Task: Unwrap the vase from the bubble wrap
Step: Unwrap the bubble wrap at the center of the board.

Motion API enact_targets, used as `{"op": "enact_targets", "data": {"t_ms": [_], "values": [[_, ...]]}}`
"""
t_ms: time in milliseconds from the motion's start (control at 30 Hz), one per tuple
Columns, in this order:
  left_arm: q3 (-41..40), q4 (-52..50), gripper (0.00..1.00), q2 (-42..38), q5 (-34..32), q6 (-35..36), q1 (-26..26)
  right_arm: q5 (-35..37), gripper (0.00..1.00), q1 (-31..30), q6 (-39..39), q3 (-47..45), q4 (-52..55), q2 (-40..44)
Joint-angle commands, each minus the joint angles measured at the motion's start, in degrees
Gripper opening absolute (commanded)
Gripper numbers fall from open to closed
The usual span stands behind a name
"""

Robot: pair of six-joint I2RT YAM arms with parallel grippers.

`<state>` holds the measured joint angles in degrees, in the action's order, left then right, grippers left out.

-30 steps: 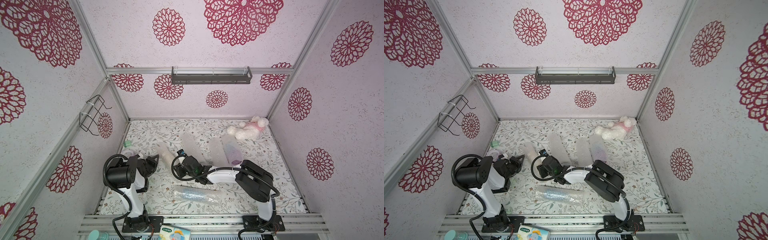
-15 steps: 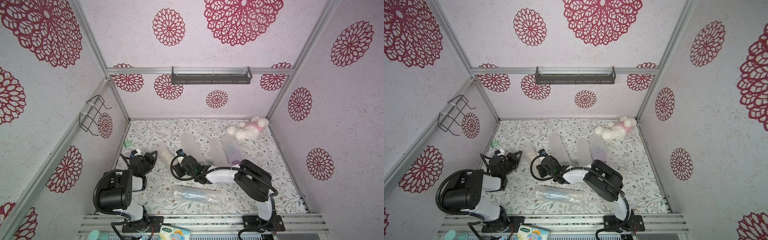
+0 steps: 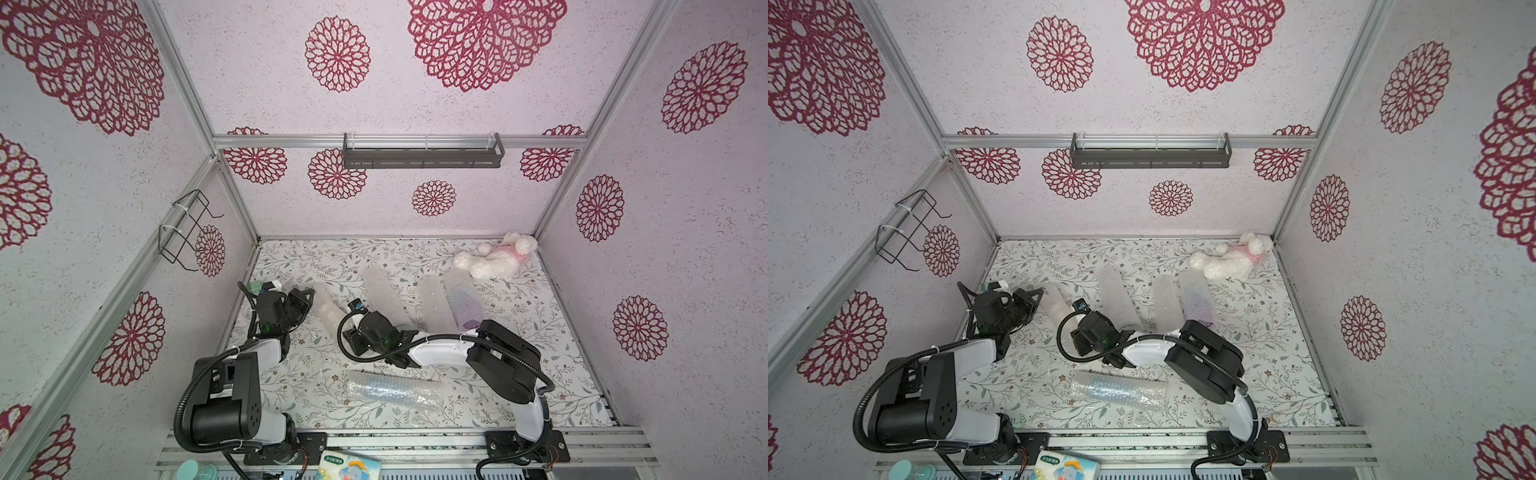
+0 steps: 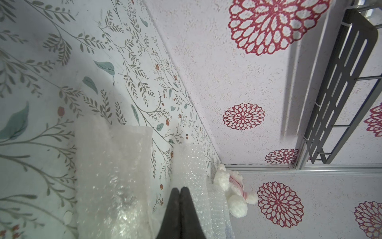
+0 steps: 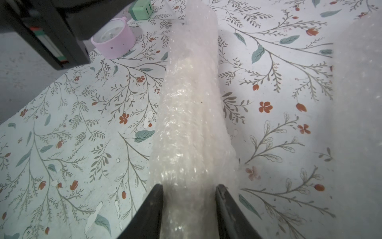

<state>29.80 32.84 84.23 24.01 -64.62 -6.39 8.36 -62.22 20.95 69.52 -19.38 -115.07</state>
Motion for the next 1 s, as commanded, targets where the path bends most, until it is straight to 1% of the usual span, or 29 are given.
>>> {"op": "enact_targets", "data": {"t_ms": [0, 100, 367, 467, 533, 667, 733, 833, 967], "values": [[2.2, -3.4, 0.00, 0.7, 0.0, 1.2, 1.1, 2.4, 0.44, -0.2, -1.6, 0.8, 3.3, -0.4], [6.0, -8.6, 0.00, 0.4, -1.5, 3.0, 2.6, 3.2, 0.46, -0.2, -2.4, 0.7, 3.7, 0.7], [16.2, -22.6, 0.00, 1.8, -4.5, 6.3, 5.2, 4.6, 0.64, 1.3, -3.6, -0.8, 3.8, 5.7], [20.7, -28.6, 0.02, 3.6, -5.5, 7.9, 6.7, 4.8, 0.66, 1.9, -3.2, -1.6, 3.4, 7.6], [23.2, -31.4, 0.02, 5.0, -6.1, 8.4, 7.7, 3.4, 0.67, 2.7, -2.6, -2.4, 2.9, 8.6], [27.3, -34.9, 0.09, 7.4, -7.2, 8.8, 8.5, 2.7, 0.67, 3.3, -4.0, -2.9, 3.3, 10.1], [29.2, -36.8, 0.13, 8.7, -7.7, 9.1, 8.6, 1.7, 0.67, 3.8, -4.9, -3.1, 3.5, 11.0], [31.8, -38.5, 0.17, 11.1, -7.8, 9.3, 8.7, -0.2, 0.68, 4.7, -6.8, -3.2, 3.9, 11.9], [35.9, -41.3, 0.27, 14.1, -8.2, 9.4, 9.2, -3.7, 0.68, 5.6, -9.5, -2.5, 4.6, 12.0]]}}
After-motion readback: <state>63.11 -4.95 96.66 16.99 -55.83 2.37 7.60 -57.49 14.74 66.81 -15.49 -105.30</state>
